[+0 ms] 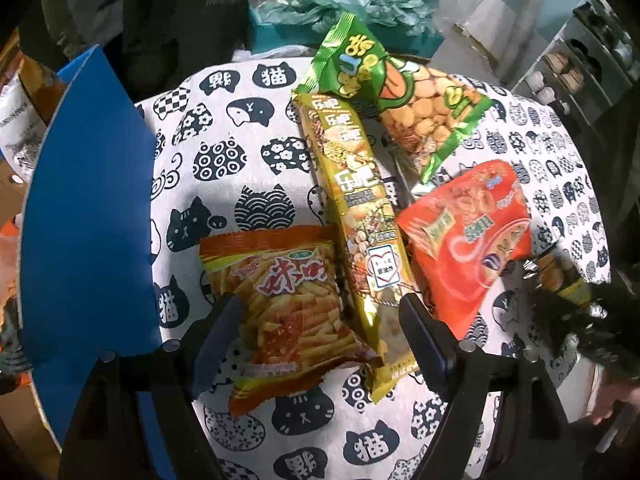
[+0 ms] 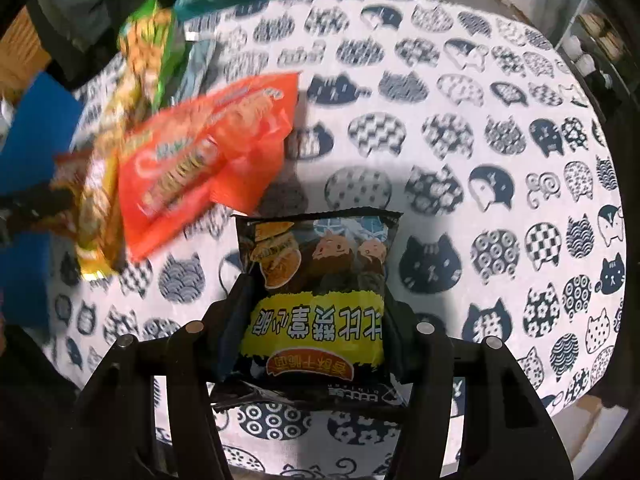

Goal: Organize snacks
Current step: 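Grasp a black snack bag with the right tool while the left tool grasps the red fries bag, then lift the black bag and fries bag and carry both over the box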

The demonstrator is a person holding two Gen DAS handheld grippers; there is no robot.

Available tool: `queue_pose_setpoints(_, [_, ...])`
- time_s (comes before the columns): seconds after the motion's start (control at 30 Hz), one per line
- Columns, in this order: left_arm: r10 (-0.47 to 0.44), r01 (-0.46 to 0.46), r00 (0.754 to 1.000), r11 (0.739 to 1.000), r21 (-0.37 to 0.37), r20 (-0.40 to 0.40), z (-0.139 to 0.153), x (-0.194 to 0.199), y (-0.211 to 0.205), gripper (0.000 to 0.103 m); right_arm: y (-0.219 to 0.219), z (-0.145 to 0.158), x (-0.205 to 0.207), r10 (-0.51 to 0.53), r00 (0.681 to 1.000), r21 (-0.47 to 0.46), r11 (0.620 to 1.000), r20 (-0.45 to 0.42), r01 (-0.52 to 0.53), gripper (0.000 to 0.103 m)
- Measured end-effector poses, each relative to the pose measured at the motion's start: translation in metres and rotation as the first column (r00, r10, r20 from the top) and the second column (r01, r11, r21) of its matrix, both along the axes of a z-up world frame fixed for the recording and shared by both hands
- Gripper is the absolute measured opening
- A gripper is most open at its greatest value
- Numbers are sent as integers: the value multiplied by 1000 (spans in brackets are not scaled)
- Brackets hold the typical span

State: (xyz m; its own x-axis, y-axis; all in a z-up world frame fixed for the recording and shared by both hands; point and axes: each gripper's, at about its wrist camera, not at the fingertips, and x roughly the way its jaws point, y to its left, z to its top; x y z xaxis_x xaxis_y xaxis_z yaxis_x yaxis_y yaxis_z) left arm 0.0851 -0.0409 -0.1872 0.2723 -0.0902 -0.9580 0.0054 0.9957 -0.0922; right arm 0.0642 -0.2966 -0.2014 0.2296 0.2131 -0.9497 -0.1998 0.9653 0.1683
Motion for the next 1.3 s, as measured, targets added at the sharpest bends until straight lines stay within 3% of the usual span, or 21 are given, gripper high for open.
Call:
queue_pose_setpoints(0.2, [-6,7,1000,999,48,-3,-9,4,0,86,-11,26,12,-13,996,46,999,84,9,57])
queue_pose_setpoints(0.37, [11,-11,1000,1000,19,13,-12,6,6,87,-14,43,16,-34,993,79,997,116,25,57])
queue_pose_setpoints(0.43, [9,-9,1000,1000,15,22,-12,6,8,82,-17,49,16,-42,991,104,994,124,29,57])
queue_pose_setpoints(0.6, [-6,5,999,1000,25,46,-5,6,13,48,-6,64,23,-33,985,109,994,170,15,57])
queue_pose_setpoints(0.8, [-40,36,997,998,56,72,4,1,9,40,-2,73,27,-28,981,118,993,190,6,57])
queue_pose_setpoints(0.97, [-27,23,995,999,45,93,16,-3,13,39,2,81,25,-19,979,118,993,205,-6,57])
queue_pose_setpoints(1.3, [-33,25,976,999,40,217,67,-22,16,39,14,111,20,12,963,127,991,269,-48,57])
